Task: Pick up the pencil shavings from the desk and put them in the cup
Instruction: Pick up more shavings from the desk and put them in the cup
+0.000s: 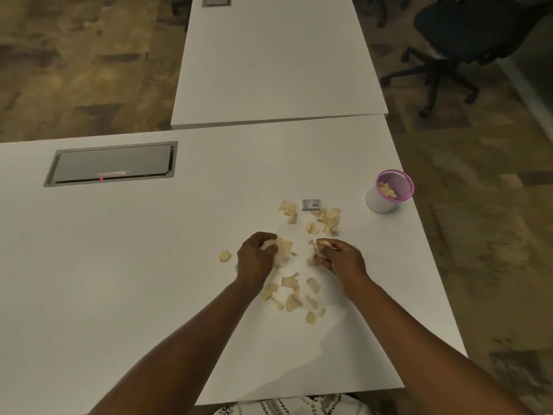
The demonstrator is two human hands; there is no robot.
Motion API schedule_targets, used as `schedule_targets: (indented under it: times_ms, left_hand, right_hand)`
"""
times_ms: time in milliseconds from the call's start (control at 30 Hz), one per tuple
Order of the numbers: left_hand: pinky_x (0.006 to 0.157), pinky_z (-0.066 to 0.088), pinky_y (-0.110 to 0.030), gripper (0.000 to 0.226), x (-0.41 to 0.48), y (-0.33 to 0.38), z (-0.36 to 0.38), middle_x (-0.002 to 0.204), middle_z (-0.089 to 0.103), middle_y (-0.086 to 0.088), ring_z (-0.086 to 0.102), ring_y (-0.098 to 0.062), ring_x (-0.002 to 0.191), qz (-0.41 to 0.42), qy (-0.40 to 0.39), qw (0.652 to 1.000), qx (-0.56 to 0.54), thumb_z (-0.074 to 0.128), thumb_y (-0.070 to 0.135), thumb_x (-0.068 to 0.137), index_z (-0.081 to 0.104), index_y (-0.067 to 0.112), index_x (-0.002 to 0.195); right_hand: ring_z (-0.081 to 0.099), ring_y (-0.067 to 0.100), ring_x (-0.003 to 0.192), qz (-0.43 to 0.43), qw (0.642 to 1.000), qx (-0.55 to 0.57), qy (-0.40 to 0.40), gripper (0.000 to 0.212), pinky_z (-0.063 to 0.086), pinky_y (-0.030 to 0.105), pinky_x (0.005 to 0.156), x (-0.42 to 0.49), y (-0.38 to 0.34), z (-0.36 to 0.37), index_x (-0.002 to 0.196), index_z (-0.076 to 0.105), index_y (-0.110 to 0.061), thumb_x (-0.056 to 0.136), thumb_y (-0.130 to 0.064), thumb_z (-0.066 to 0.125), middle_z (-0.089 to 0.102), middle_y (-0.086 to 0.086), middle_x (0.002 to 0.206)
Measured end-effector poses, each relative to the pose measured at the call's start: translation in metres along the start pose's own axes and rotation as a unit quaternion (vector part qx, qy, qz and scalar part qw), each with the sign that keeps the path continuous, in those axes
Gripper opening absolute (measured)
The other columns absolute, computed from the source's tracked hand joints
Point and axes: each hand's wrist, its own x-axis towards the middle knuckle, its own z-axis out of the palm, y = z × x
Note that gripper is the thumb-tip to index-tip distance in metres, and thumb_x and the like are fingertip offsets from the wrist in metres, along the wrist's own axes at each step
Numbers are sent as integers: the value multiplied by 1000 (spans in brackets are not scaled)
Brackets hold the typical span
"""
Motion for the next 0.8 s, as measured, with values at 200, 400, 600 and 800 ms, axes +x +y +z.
schedule_targets:
  times_ms: [200,400,600,800]
  left_hand:
    - [86,59,-38,22,6,44,49,108,72,1,68,-21,95,-11,-10,1000,-20,65,8,89,73,22,104]
    - [79,59,-35,21,20,99,111,107,72,-4,68,-22,91,-5,-50,997,-54,65,5,88,73,17,104]
    - [81,62,-48,23,35,160,181,108,71,-13,69,-35,100,5,-72,994,-85,63,0,87,73,10,105]
    - [87,60,-42,29,48,194,231,105,71,-4,69,-25,95,17,-69,996,-49,58,-1,83,73,16,102]
  right_hand:
    - [74,21,87,-8,999,42,-1,15,59,30,85,23,-37,-34,104,74,-8,90,-6,68,76,9,99]
    - [74,18,86,-42,994,98,38,16,59,25,79,47,-85,-78,102,73,-10,89,-2,68,74,6,103]
    - [74,21,81,-57,984,130,106,13,62,26,73,84,-131,-109,98,69,-11,90,-1,66,72,10,105]
    - [73,25,85,-70,987,50,134,17,59,33,75,111,-150,-121,84,71,-22,89,-7,66,74,12,102]
